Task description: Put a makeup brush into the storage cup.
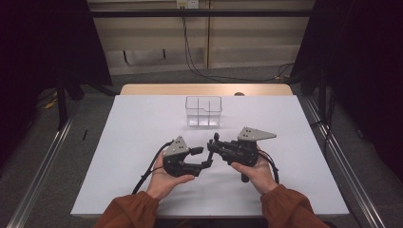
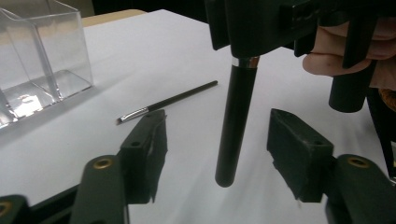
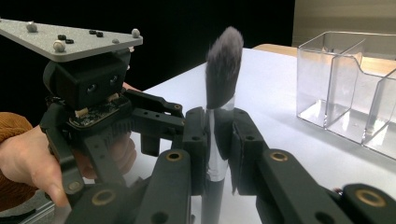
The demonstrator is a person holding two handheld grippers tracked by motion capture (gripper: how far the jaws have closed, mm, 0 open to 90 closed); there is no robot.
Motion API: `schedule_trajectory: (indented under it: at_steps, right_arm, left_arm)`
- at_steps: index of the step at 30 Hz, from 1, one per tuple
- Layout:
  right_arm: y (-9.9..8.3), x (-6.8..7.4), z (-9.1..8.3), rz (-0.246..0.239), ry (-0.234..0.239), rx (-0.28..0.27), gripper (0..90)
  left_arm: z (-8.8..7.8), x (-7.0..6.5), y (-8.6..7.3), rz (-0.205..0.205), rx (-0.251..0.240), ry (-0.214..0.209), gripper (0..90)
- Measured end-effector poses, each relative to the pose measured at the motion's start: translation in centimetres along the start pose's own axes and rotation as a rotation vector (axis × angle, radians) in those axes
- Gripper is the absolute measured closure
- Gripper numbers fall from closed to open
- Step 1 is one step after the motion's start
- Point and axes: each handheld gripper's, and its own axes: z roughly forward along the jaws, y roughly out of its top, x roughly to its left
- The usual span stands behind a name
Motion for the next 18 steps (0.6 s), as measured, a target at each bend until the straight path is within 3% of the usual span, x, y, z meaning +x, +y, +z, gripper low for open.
schedule_trajectory:
  at_steps: [7, 11, 14, 18]
  right_arm:
    - [0.2, -0.2, -0.4, 0.002, 0.003, -0.008, 78.9]
    - [0.2, -0.4, -0.6, 0.009, 0.003, -0.006, 78.9]
    - [0.2, -0.5, -0.7, 0.010, 0.003, -0.004, 78.9]
    - [0.3, -0.6, -1.0, 0.010, -0.002, -0.005, 78.9]
  left_arm:
    - [-0.3, -0.1, 0.2, -0.001, -0.008, 0.002, 23.7]
    - [-0.7, 0.0, 0.3, 0.007, -0.011, 0.032, 15.6]
    - [-1.0, 0.0, 0.4, -0.009, -0.007, 0.046, 9.7]
    - [-1.7, 0.0, 0.4, -0.012, -0.008, 0.059, 6.8]
